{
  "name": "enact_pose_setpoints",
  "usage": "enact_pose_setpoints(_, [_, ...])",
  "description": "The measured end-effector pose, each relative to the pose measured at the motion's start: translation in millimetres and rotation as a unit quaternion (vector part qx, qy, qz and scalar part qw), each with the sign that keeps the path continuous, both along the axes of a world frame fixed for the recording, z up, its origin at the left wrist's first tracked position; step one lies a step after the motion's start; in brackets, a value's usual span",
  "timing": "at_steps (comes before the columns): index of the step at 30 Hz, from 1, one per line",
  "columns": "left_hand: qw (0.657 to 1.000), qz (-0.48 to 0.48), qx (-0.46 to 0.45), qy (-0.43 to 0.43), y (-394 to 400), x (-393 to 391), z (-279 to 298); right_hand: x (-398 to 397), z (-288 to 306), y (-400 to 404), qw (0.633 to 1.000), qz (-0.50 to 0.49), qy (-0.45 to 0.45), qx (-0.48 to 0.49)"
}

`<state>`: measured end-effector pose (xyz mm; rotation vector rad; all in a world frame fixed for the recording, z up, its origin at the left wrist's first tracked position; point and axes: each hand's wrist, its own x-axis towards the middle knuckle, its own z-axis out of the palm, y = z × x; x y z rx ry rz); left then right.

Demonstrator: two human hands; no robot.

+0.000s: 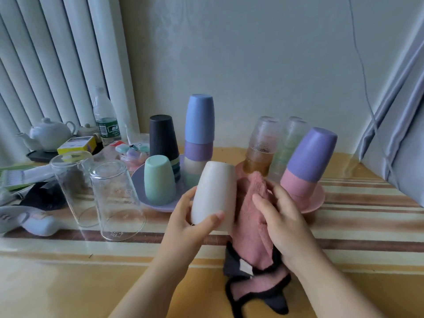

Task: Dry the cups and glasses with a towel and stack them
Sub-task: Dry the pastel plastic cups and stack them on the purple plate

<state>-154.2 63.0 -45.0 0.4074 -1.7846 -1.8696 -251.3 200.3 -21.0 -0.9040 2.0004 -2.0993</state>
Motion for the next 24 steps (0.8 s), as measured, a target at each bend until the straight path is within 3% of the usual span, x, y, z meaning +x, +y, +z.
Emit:
enact_pose_setpoints(6, [1.0,0.017,-0.015,0.014,-5.6,2.7,-2.0,18.3,-1.5,-31.9,0.988,0.108,0.1,0.047])
enact_pose_setpoints(10, [0.998,0.027,-0.057,-0.009,-4.2,-0.5,-12.3,25.6,-32.4,-40.4,0.977,0.027,0.203,0.064])
enact_pose_setpoints(15, [0.994,-0.048,-0.09,-0.025,1.4,-2.6,-12.6,13.1,-39.3,-27.7,0.994,0.034,0.104,-0.004])
enact_pose_setpoints(19, [0.993,-0.116,0.027,0.006,7.5,-2.0,-7.9,2.0,-27.4,-12.7,0.998,0.052,-0.003,-0.044])
enact_pose_setpoints(24, [0.983,-0.103,0.133,0.067,10.0,-5.5,-11.1,4.3,-45.0,-17.6,0.994,0.082,-0.064,-0.038])
